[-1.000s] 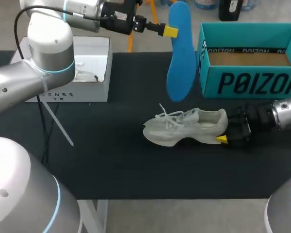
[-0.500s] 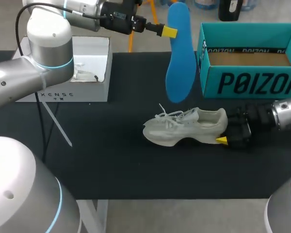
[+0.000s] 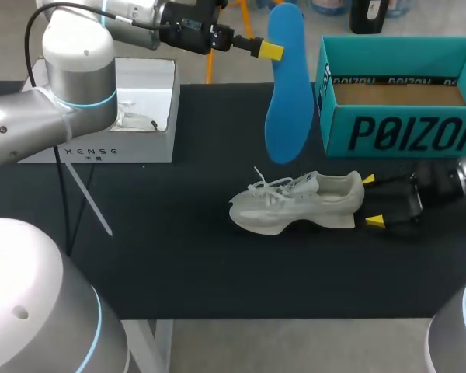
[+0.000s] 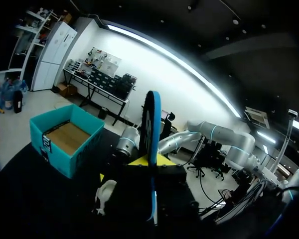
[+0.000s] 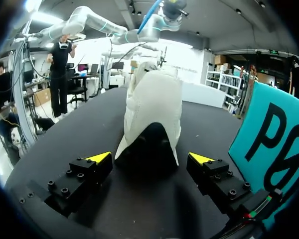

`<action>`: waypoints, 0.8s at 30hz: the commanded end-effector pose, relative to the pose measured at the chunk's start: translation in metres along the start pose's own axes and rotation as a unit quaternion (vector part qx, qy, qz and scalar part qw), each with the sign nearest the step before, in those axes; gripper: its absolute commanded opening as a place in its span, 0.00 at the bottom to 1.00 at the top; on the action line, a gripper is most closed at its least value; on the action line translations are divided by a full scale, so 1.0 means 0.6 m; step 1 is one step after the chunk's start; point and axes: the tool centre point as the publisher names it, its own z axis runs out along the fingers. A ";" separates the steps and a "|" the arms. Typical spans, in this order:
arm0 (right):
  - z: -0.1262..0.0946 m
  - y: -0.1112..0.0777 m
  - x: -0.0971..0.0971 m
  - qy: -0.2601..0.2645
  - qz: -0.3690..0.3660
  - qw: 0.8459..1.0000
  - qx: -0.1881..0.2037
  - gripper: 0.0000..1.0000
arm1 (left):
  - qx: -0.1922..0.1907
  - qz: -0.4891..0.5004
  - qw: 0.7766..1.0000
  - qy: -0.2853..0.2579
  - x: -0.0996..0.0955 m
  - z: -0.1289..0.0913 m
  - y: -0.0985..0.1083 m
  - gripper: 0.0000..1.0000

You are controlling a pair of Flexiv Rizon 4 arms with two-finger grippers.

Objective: Take the shoe out of the shoebox, open the shoe tongue, remove and reinsert the insole, then place the shoe into the shoebox

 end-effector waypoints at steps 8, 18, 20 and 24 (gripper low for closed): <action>-0.103 0.091 -0.017 0.029 -0.040 0.974 0.219 1.00 | -0.001 0.000 1.000 0.000 -0.001 0.002 -0.001 0.00; -0.137 0.126 -0.035 0.037 -0.065 0.933 0.351 1.00 | -0.001 0.000 1.000 0.000 -0.001 0.002 -0.001 0.00; -0.137 0.134 -0.037 0.036 -0.071 0.929 0.361 1.00 | -0.001 0.000 1.000 0.000 -0.001 0.002 -0.001 0.00; -0.137 0.143 -0.041 0.032 -0.083 0.921 0.379 1.00 | -0.001 0.000 1.000 0.000 -0.001 0.002 -0.001 0.00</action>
